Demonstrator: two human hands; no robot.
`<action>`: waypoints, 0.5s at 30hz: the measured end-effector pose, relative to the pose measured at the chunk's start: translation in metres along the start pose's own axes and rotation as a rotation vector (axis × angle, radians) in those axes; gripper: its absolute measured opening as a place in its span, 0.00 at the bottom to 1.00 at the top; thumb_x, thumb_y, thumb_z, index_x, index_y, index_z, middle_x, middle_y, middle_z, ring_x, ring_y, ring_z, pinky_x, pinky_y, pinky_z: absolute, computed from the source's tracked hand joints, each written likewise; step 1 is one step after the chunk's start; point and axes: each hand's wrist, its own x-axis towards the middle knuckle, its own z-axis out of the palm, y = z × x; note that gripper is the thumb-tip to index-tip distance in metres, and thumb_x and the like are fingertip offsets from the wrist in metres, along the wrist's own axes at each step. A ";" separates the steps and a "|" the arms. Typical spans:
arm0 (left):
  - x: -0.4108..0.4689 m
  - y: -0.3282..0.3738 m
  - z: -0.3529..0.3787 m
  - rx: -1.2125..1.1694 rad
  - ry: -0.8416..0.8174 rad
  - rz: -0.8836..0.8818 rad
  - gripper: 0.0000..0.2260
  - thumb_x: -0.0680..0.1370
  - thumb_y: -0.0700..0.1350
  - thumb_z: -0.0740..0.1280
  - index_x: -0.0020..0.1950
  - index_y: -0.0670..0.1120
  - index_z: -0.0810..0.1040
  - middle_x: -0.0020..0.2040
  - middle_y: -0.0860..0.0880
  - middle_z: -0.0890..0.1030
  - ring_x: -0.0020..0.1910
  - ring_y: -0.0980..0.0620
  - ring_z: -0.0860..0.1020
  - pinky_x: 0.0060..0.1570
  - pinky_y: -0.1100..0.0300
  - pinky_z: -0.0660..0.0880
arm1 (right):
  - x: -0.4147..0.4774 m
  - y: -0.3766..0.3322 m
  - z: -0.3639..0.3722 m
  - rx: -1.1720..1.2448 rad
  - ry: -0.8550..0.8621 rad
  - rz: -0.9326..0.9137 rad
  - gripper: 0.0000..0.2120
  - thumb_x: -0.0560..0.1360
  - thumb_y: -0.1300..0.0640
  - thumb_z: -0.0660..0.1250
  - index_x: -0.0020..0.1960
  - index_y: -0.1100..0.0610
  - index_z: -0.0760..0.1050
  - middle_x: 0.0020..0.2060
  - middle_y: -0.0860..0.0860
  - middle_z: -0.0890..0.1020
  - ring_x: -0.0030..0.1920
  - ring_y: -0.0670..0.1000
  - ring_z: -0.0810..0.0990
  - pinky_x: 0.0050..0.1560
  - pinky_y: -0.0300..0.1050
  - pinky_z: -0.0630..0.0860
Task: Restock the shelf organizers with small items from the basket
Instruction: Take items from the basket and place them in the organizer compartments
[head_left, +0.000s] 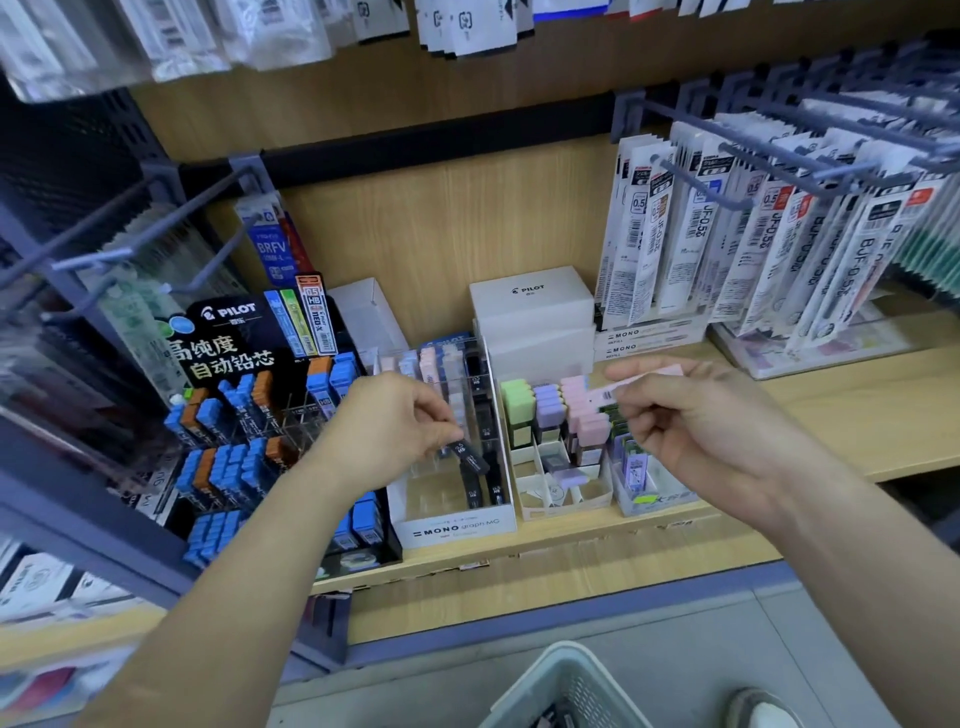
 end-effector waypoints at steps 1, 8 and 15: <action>-0.001 -0.003 0.000 -0.008 0.028 0.006 0.04 0.71 0.45 0.75 0.37 0.51 0.82 0.31 0.56 0.81 0.33 0.59 0.80 0.41 0.59 0.80 | 0.000 0.001 0.001 -0.005 -0.003 0.005 0.09 0.73 0.74 0.64 0.45 0.64 0.81 0.27 0.51 0.76 0.31 0.46 0.69 0.29 0.32 0.69; 0.000 -0.012 -0.008 0.008 0.156 0.036 0.03 0.75 0.45 0.72 0.46 0.49 0.85 0.32 0.58 0.80 0.34 0.61 0.79 0.42 0.65 0.77 | 0.001 0.005 0.003 -0.019 -0.025 0.041 0.07 0.75 0.69 0.65 0.49 0.63 0.81 0.33 0.54 0.78 0.32 0.46 0.74 0.29 0.34 0.72; 0.001 -0.020 0.001 0.185 0.065 0.078 0.07 0.75 0.47 0.71 0.51 0.47 0.84 0.38 0.56 0.79 0.40 0.59 0.77 0.46 0.63 0.75 | -0.003 0.007 0.012 0.015 -0.128 0.136 0.06 0.76 0.68 0.64 0.47 0.59 0.75 0.43 0.65 0.82 0.46 0.63 0.85 0.39 0.44 0.81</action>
